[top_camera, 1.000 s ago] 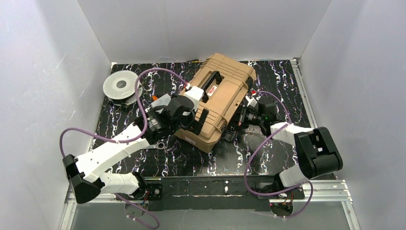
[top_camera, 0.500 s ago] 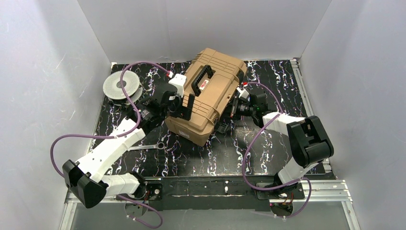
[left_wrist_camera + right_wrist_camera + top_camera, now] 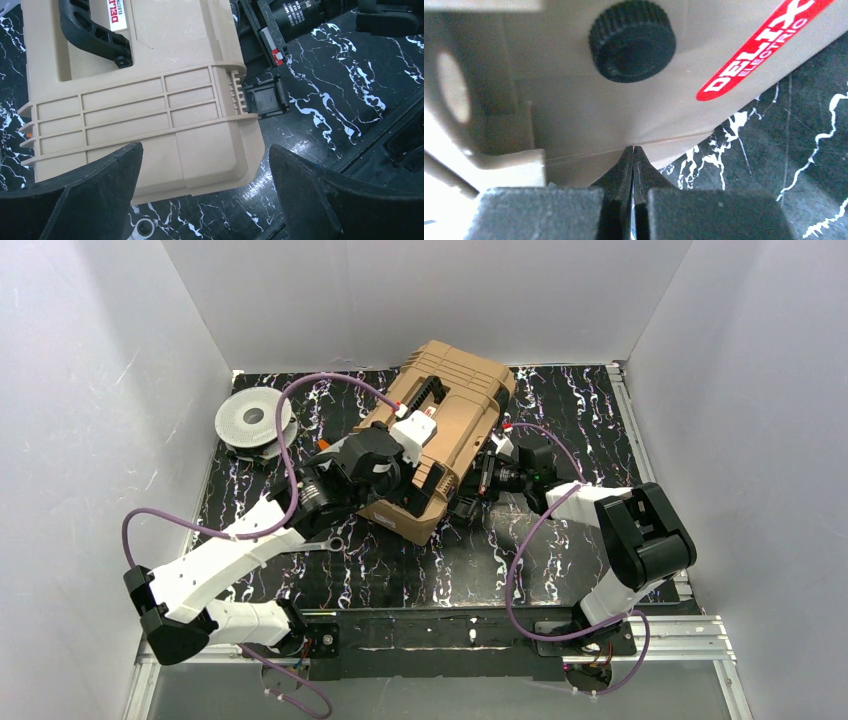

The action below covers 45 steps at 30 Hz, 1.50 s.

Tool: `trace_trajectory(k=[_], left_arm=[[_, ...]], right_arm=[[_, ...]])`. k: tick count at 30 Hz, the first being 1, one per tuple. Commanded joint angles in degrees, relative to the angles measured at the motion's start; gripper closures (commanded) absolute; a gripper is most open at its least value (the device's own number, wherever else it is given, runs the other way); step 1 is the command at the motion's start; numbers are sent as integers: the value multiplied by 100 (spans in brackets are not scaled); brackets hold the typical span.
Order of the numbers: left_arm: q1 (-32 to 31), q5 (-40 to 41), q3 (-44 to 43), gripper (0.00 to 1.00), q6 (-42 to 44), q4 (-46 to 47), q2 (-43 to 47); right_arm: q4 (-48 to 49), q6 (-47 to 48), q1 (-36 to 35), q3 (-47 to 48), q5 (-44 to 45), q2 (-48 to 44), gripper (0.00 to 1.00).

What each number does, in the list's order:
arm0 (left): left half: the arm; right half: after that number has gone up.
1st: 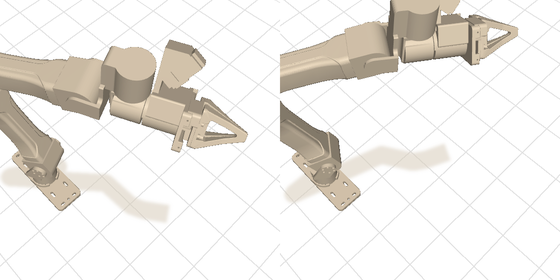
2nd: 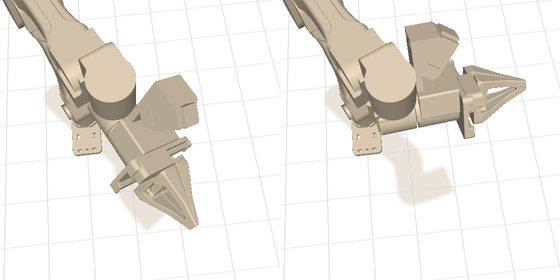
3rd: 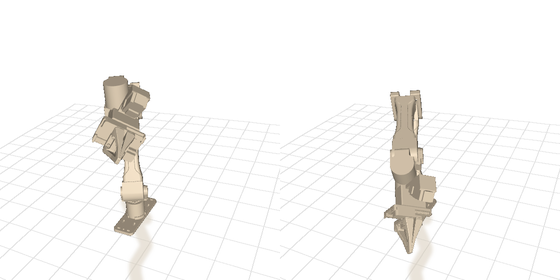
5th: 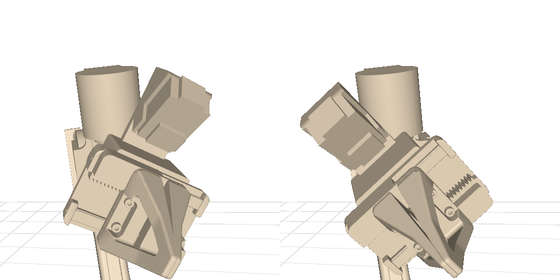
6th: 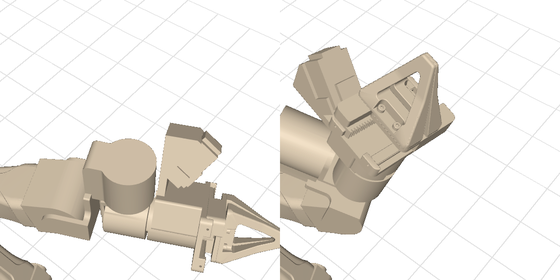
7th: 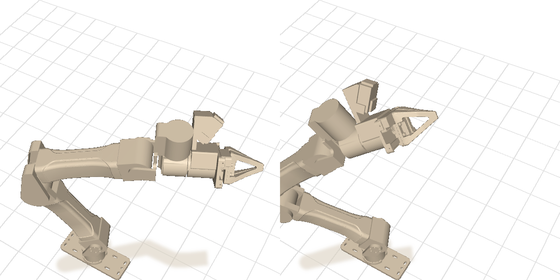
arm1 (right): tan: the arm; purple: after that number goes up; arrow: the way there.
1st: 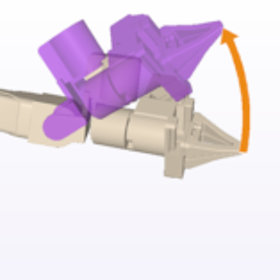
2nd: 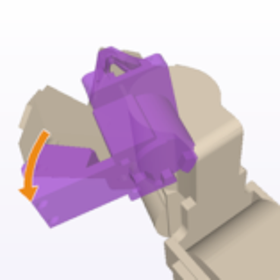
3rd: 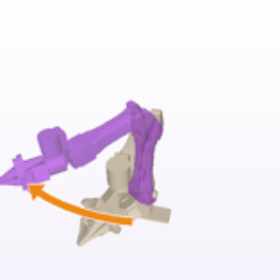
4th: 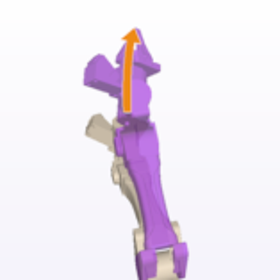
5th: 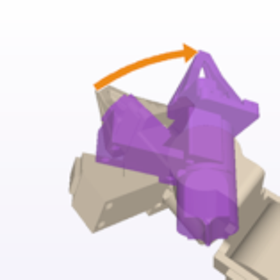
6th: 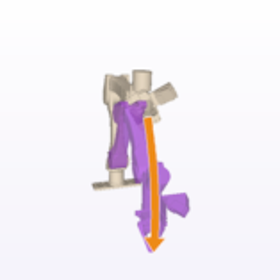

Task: Pack the tool kit

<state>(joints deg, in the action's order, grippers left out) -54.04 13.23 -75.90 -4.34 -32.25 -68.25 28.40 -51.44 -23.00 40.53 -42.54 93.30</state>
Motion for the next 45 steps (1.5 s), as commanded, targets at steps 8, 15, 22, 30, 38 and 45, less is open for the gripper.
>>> trace_trajectory(k=[8,15,22,30,38,45], left_arm=[[-24,-62,-160,2,-272,-295,-343],[10,-190,-266,2,-296,-292,-550],[130,-201,-257,2,-340,-336,-552],[228,-298,-119,2,-375,-300,-439],[278,-295,-251,2,-135,-359,-495],[310,-475,-779,2,64,-568,-794]], right_arm=[[290,-218,-157,-358,-990,-414,99],[-754,202,-152,-80,-265,-103,99],[732,-626,-174,-145,-546,540,99],[2169,-900,-178,-774,-776,93,99],[2969,-845,-178,-1442,-639,-541,99],[2663,-587,-176,-1637,-540,-1193,99]])
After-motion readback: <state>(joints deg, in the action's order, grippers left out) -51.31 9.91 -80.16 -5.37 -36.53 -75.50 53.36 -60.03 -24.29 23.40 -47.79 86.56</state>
